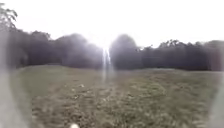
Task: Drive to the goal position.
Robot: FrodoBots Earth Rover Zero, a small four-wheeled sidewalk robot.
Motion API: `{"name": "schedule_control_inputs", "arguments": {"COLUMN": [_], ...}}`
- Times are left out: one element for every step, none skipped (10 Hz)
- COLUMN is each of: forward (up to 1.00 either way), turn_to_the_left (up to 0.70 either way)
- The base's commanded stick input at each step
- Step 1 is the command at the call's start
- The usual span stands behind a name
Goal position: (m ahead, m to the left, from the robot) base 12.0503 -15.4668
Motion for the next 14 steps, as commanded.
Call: {"name": "schedule_control_inputs", "arguments": {"forward": [0.85,0.85,0.85,0.85,0.85,0.85,0.85,0.85,0.85,0.85,0.85,0.85,0.85,0.85], "turn_to_the_left": [-0.34,-0.34,-0.33,-0.19,0.0,0.0,0.0,0.0,0.0,0.0,0.0,0.0,0.0,0.0]}}
